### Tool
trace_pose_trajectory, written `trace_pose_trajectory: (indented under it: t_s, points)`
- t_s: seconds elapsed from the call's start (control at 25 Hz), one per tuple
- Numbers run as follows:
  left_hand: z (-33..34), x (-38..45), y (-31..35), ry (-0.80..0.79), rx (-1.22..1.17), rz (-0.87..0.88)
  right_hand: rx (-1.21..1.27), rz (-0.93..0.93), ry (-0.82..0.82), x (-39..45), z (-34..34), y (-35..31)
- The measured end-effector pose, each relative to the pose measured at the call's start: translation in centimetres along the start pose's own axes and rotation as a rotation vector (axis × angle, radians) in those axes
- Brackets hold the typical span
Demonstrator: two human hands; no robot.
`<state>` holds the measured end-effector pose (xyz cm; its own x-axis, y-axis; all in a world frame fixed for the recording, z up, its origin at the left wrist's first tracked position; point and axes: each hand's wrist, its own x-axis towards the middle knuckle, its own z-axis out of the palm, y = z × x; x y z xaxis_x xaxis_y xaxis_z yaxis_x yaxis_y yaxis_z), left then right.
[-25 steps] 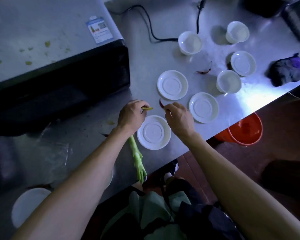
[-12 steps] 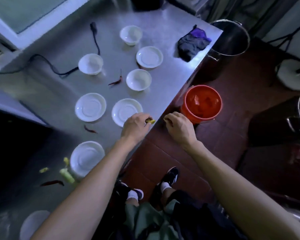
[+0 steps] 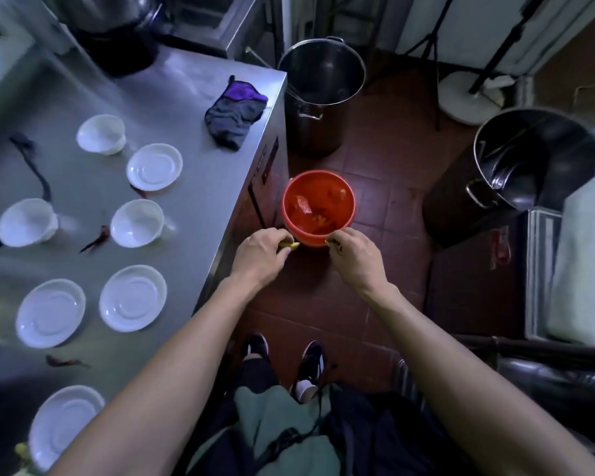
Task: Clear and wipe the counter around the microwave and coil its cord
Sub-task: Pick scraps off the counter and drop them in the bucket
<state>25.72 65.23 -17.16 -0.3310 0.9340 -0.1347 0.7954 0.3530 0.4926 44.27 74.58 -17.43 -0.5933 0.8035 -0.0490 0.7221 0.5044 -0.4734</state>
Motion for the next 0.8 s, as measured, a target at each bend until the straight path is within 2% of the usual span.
trace_pose_trajectory:
  t_s: [0.2, 0.4, 0.56, 0.8]
  points:
    - [2.0, 5.5, 1.0, -0.08, -0.012, 0.001, -0.022, 0.077, -0.001, 3.4, -0.8, 3.4]
    - [4.2, 13.1, -0.3, -0.143, -0.096, -0.05, -0.098, 0.062, -0.101, 10.2, -0.1, 6.1]
    - [5.5, 19.3, -2.4, -0.156, -0.152, -0.111, -0.133, 0.061, -0.181, 16.3, 0.8, 7.4]
    - [5.3, 25.9, -3.5, -0.157, -0.164, -0.111, -0.126, 0.079, -0.209, 22.9, 2.2, 9.5]
